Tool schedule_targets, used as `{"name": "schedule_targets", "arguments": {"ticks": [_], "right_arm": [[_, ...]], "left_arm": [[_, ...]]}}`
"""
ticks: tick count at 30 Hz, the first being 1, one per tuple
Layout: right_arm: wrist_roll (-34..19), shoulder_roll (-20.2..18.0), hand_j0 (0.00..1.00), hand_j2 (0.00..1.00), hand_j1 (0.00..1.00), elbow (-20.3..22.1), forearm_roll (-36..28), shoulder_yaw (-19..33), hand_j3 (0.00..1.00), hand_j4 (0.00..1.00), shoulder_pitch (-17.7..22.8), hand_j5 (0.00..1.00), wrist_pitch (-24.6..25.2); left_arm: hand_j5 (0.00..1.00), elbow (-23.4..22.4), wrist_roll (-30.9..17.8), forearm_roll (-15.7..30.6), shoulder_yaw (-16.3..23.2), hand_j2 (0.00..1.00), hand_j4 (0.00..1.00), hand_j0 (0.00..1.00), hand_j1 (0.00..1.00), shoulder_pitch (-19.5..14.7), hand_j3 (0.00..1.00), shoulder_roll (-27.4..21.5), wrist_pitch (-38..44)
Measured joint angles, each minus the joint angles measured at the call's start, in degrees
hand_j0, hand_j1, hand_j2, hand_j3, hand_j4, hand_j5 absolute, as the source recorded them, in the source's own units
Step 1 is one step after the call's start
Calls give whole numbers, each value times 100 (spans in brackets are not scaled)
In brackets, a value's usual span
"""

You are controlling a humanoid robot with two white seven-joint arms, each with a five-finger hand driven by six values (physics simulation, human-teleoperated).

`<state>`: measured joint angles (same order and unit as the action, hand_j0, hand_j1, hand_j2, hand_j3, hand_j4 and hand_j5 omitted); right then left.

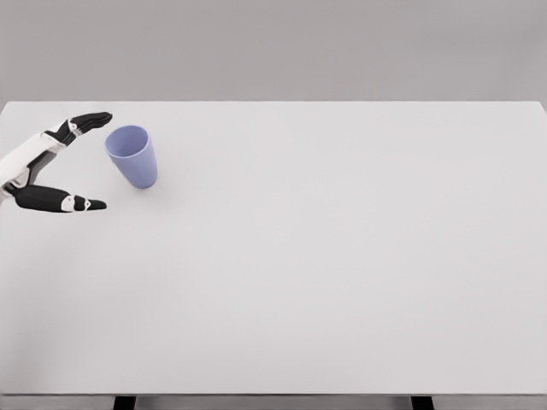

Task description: Flip the cup with left arm and place it on the table

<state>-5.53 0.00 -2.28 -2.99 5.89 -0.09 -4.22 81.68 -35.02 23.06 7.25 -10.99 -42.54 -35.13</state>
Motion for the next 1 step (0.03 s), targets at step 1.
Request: {"name": "schedule_targets", "arguments": {"ticks": [1], "right_arm": [[0,0,100,100,100,0,0,0,100,100,0,100,0]], "left_arm": [[100,56,0,-20,15,100,100,100,100,18,100,-54,0]]}}
